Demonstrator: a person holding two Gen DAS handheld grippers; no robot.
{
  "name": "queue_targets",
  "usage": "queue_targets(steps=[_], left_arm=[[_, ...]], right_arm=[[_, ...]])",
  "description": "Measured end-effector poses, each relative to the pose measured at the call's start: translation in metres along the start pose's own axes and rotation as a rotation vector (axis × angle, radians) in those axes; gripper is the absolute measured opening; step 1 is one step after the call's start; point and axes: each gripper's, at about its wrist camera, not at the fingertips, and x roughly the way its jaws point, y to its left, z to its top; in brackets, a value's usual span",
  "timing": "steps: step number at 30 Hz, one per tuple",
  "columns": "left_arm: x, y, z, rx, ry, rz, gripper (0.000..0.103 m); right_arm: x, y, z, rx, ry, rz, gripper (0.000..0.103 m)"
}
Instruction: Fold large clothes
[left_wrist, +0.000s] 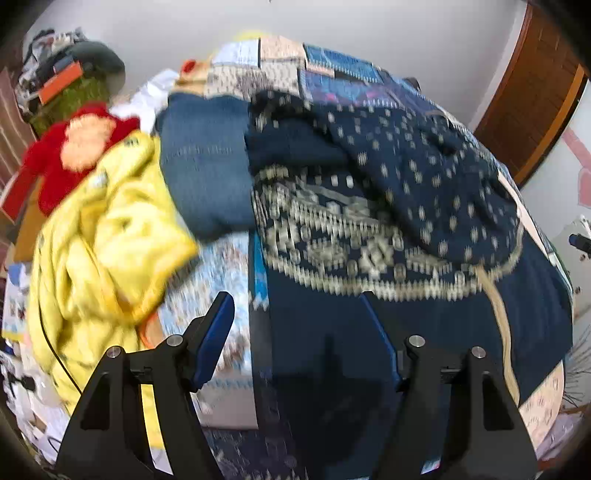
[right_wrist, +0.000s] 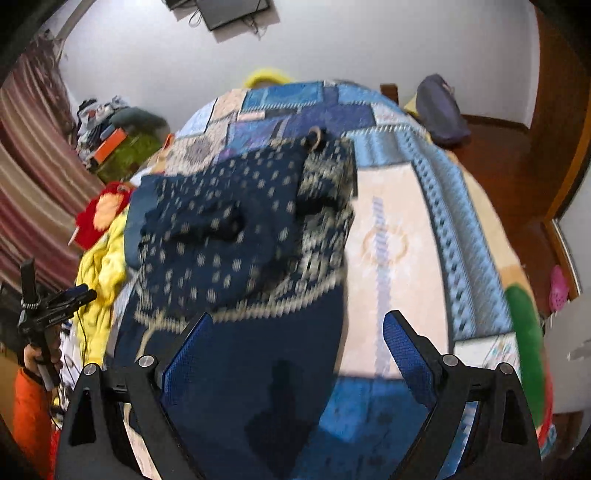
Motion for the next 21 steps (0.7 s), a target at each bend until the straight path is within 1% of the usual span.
queue_targets(steps=[5,8,9,10,13,15,16,19,20,21], left_arm=[[0.011,0.009,-0.03,-0.044,0.071,-0.042,0.069],[0.023,0.017,-0.05,-0.095,0.125,-0.07,0.069],[0.029,0.019,-0.059,-0.121,0.152,-0.092,0.069],[0.032,0.021,-0.063,-0.135,0.167,-0.105,0.069],[0.043,0.022,-0.079,-0.194,0.227,-0.157,0.069],[0.047,0.019,-0.09,-0.219,0.244,-0.216,0.069],[0.049,0.017,-0.094,-0.222,0.249,-0.227,0.069],[0.05,0.013,-0.101,-0.235,0.224,-0.231,0.068],[0.051,0.013,-0.102,-0.251,0.221,-0.247,0.061],[0.05,0.012,-0.103,-0.262,0.218,-0.278,0.056]], right_arm=[[0.012,0.008,-0.037,-0.012,0.061,0.003,0.092],[0.021,0.008,-0.055,-0.007,0.106,0.022,0.092],[0.026,0.008,-0.062,-0.005,0.125,0.035,0.092],[0.028,0.008,-0.065,-0.008,0.131,0.043,0.092],[0.027,0.011,-0.073,-0.037,0.109,0.019,0.092],[0.025,0.015,-0.076,-0.056,0.104,0.016,0.092],[0.025,0.017,-0.078,-0.069,0.105,0.018,0.092],[0.028,0.02,-0.08,-0.085,0.1,0.007,0.092],[0.029,0.019,-0.08,-0.082,0.097,0.006,0.092],[0.031,0.02,-0.08,-0.081,0.092,0.005,0.091]])
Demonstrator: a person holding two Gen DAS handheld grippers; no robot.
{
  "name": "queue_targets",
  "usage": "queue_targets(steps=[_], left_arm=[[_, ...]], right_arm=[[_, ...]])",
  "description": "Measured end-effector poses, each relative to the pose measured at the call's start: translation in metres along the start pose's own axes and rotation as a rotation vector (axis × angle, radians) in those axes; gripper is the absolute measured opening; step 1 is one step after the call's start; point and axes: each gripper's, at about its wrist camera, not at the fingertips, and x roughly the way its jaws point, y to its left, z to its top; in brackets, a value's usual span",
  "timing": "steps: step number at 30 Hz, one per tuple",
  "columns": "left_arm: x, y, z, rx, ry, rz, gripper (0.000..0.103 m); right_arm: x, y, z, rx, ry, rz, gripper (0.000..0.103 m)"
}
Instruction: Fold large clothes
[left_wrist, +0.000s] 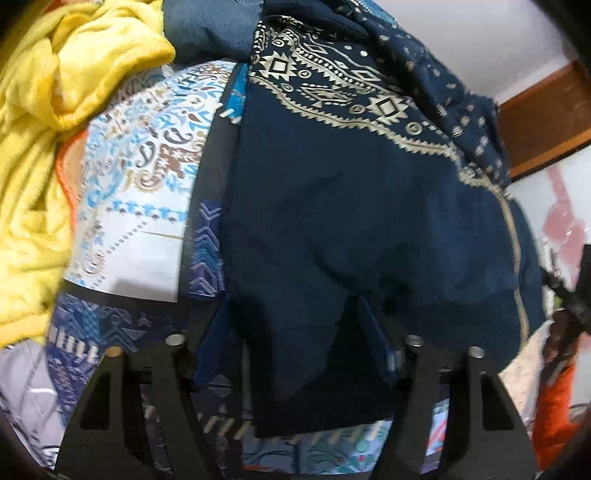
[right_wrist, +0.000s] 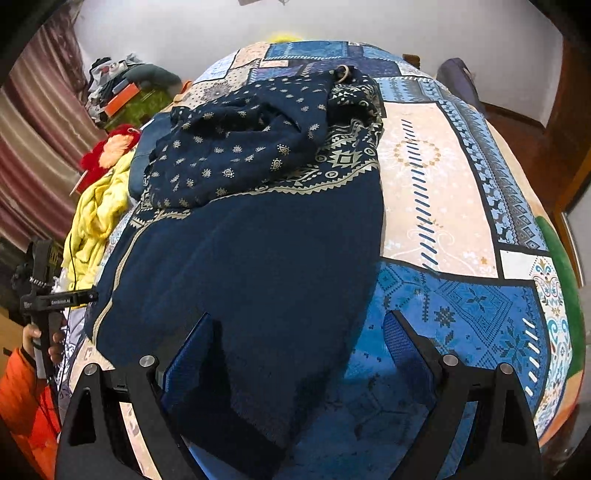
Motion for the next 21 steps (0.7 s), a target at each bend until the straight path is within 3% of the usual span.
queue_targets(steps=[2,4,6,7,9,13,21], left_arm=[[-0.001,-0.006,-0.002,0.011,-0.003,-0.036,0.035],[-0.003,-0.015,-0.003,0.04,-0.012,-0.035,0.026],[-0.005,-0.028,-0.004,0.092,-0.025,0.019,0.012],[-0.007,-0.035,-0.003,0.114,-0.031,0.038,0.011],[-0.014,-0.05,-0.002,0.147,-0.057,0.042,0.01],[-0.048,-0.084,0.008,0.239,-0.192,0.082,0.008],[-0.114,-0.131,0.053,0.306,-0.418,0.032,0.008]], right_arm=[[0.002,0.002,0.002,-0.005,-0.014,-0.01,0.083],[0.003,0.007,0.003,-0.029,-0.034,-0.016,0.07],[0.003,0.012,0.006,-0.053,-0.045,-0.016,0.049],[0.003,0.013,0.008,-0.063,-0.05,-0.011,0.042],[0.001,0.016,0.013,-0.08,-0.051,0.013,0.015],[-0.005,0.019,0.027,-0.091,-0.072,0.052,0.01],[-0.033,0.031,0.073,-0.115,-0.19,0.097,0.009]])
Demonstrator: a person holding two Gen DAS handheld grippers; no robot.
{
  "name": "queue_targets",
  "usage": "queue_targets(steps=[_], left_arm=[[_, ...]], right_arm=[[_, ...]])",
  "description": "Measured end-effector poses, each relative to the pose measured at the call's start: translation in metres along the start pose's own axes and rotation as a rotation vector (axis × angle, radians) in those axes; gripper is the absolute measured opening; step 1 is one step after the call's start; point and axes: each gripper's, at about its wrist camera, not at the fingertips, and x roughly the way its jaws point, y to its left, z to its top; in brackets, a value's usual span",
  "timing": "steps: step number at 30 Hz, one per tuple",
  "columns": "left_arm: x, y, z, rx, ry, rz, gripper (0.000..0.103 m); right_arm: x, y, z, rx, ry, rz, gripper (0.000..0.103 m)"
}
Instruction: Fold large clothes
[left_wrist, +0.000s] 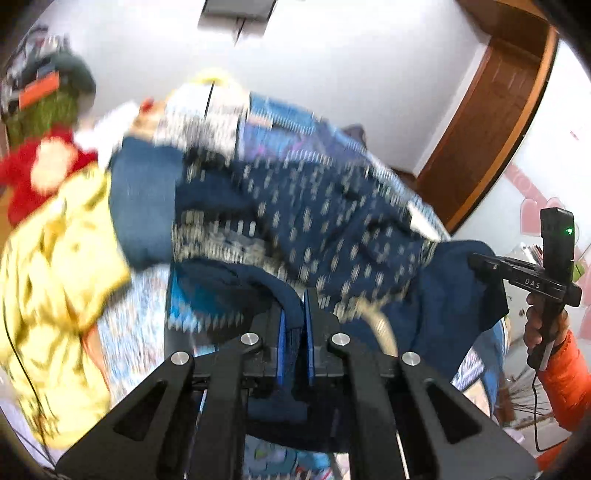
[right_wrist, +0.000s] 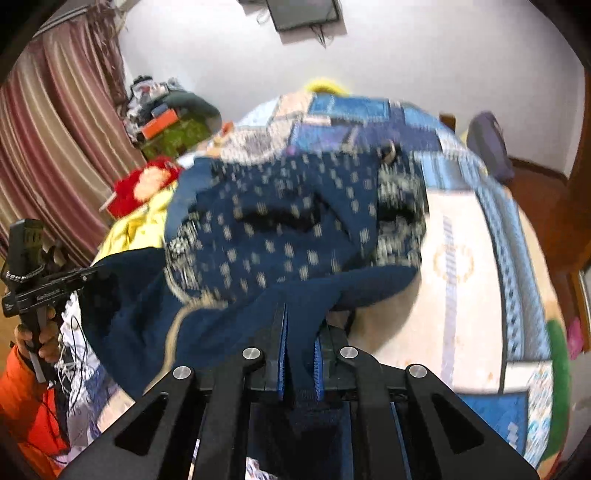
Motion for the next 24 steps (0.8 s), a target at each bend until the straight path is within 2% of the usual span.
queue_targets(steps=[4,8,12,15,18,24], left_arm=[[0.001,0.001,0.038,0.011,-0.079,-0.015,0.008],[0.012,0.006,0.072,0.014,-0.155,0.024,0.007],[0.036,0.031,0.104,-0.03,-0.18,0.078,0.007],[0.064,0.057,0.127,-0.08,-0.169,0.117,0.007],[0.099,0.078,0.144,-0.093,-0.158,0.212,0.007],[0.184,0.138,0.159,-0.237,-0.04,0.301,0.007]], right_arm=[[-0.005,0.0,0.03,-0.004,-0.054,0.008,0.008],[-0.001,-0.008,0.063,-0.017,-0.1,-0.01,0.008],[0.015,-0.024,0.094,-0.002,-0.119,-0.029,0.008],[0.036,-0.039,0.115,0.019,-0.129,-0.055,0.008],[0.066,-0.061,0.136,0.079,-0.131,-0.093,0.008],[0.141,-0.099,0.159,0.145,-0.072,-0.181,0.008]])
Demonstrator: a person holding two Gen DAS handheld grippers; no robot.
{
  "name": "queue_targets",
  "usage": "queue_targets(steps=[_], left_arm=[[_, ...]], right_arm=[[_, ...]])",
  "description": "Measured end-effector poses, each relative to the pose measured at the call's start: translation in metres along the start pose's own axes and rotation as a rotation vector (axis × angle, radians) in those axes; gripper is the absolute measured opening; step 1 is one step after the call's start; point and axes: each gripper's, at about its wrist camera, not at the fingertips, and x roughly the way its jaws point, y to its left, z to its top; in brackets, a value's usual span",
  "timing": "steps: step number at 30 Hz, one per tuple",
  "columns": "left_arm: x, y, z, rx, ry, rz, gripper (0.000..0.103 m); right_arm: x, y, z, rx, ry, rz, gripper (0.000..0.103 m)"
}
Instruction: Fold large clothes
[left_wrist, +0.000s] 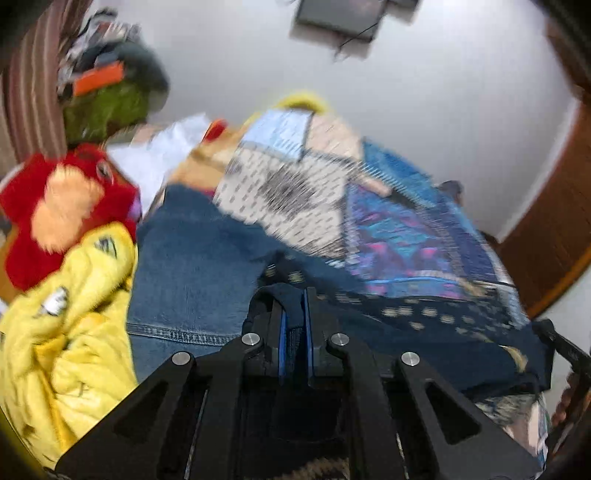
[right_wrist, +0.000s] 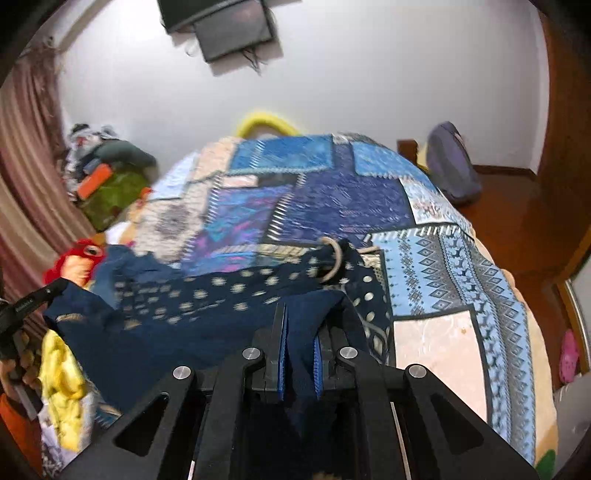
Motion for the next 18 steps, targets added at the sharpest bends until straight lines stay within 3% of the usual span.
queue_targets(steps=[3,7,14,17,18], left_arm=[[0.044,0.007,-0.006,-0.008,0.078,0.042,0.007],[0.074,0.003,-0.02,0.022,0.144,0.078,0.008],[0.076,-0.013,-0.023,0.169,0.189,0.132,0.011],[0.078,-0.021,-0.021,0.231,0.212,0.171,0.011],[0.08,-0.022,-0.021,0.245,0.221,0.187,0.011]], right_arm=[[0.036,-0.006,0.002,-0.001,0.041,-0.019,0.009],[0.053,-0.016,-0.001,-0.002,0.06,0.012,0.009],[0.03,-0.033,-0.001,-0.072,0.059,0.095,0.009],[0.019,-0.035,-0.005,-0.107,0.076,0.071,0.009],[0.014,-0.035,-0.006,-0.126,0.066,0.025,0.009]])
